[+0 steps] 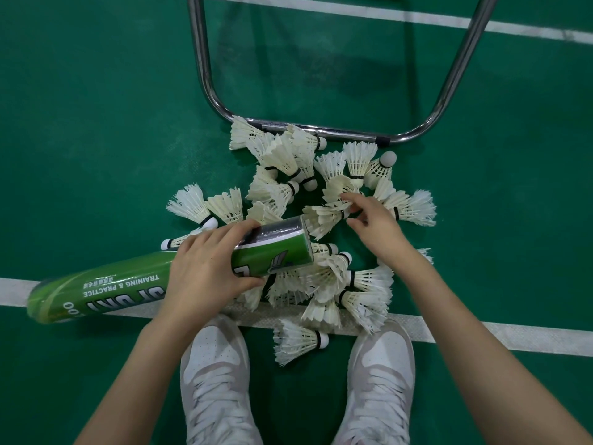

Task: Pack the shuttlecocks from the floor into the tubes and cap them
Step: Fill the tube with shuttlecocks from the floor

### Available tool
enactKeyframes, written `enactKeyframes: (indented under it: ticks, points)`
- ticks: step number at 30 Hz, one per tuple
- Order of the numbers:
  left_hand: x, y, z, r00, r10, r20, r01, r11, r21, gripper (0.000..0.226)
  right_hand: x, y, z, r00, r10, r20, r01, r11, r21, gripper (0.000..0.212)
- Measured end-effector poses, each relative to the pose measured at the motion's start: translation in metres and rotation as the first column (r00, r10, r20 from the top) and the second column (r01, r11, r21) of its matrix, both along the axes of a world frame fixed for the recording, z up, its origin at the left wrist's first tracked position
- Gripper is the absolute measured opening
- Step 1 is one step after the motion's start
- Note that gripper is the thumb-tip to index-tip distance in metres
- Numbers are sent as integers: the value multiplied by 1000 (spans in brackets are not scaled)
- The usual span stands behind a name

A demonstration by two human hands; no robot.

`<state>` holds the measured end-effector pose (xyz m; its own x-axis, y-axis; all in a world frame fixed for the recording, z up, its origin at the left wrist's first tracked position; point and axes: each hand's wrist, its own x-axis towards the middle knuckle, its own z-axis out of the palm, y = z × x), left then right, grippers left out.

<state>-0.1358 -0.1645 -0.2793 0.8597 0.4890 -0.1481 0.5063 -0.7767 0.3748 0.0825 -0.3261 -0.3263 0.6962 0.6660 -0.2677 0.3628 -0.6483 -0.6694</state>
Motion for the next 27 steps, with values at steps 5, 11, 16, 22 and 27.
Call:
enactKeyframes:
  ticks: [5, 11, 16, 22, 27]
  points:
    - [-1, -1, 1, 1000, -3, 9, 3, 1000, 0, 82, -2, -1, 2, 994, -105, -35, 106, 993, 52, 43]
    - [-2, -1, 1, 1000, -7, 5, 7, 1000, -5, 81, -7, -6, 12, 959, -278, -56, 283, 951, 121, 15]
    - [-2, 0, 3, 1000, 4, 1, -4, 1000, -13, 83, -15, -11, 27, 941, -335, 39, 324, 930, 176, 13]
    - [1, -1, 3, 1000, 2, 1, -2, 1000, -12, 83, -48, -15, 67, 933, -361, 17, 334, 880, 337, 11]
    - [1, -6, 2, 1000, -26, -11, 26, 1000, -12, 82, -81, -14, 87, 885, -404, -232, 465, 792, 396, 15]
